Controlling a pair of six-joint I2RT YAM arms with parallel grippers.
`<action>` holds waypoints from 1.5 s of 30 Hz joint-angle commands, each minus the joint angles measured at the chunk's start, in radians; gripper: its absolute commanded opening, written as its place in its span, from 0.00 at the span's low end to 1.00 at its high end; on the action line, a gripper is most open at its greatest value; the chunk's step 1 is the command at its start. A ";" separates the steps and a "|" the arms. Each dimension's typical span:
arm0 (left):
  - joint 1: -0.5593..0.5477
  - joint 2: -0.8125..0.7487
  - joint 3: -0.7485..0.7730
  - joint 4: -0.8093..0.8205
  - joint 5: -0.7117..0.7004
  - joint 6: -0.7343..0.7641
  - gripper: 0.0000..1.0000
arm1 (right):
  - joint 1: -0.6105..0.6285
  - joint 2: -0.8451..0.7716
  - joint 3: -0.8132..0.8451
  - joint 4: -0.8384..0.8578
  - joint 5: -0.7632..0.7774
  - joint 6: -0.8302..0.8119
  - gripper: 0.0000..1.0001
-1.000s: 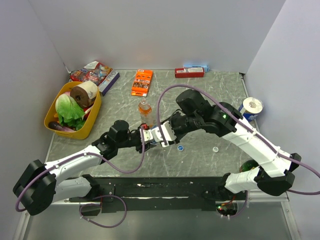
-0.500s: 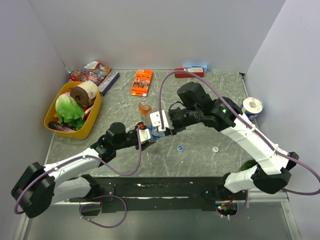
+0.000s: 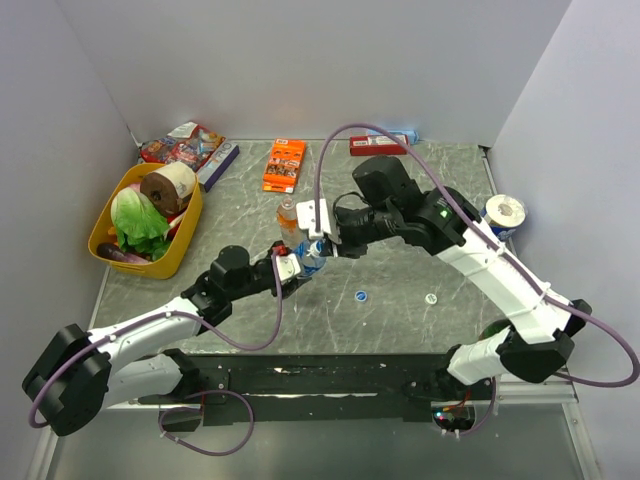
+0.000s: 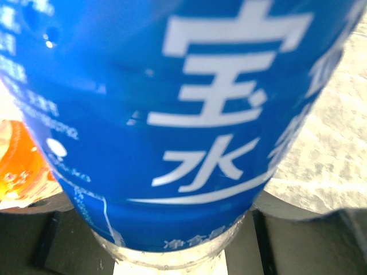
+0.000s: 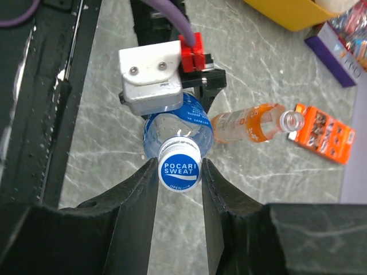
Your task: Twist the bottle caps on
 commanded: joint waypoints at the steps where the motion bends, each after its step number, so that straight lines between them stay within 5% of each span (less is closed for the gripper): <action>1: -0.002 -0.014 0.009 0.177 -0.103 -0.077 0.01 | -0.010 0.044 0.064 0.016 0.016 0.197 0.25; 17: -0.009 0.065 0.102 0.197 -0.345 -0.418 0.01 | -0.046 0.253 0.325 -0.084 0.041 0.663 0.20; 30: -0.009 0.072 0.075 0.139 -0.430 -0.511 0.01 | -0.056 0.297 0.383 -0.081 0.029 0.689 0.19; 38: -0.006 0.079 0.001 0.174 -0.365 -0.459 0.01 | -0.062 0.289 0.415 -0.068 0.030 0.657 0.34; 45: -0.007 0.091 -0.016 0.192 -0.351 -0.367 0.01 | -0.067 0.306 0.454 -0.105 -0.022 0.619 0.26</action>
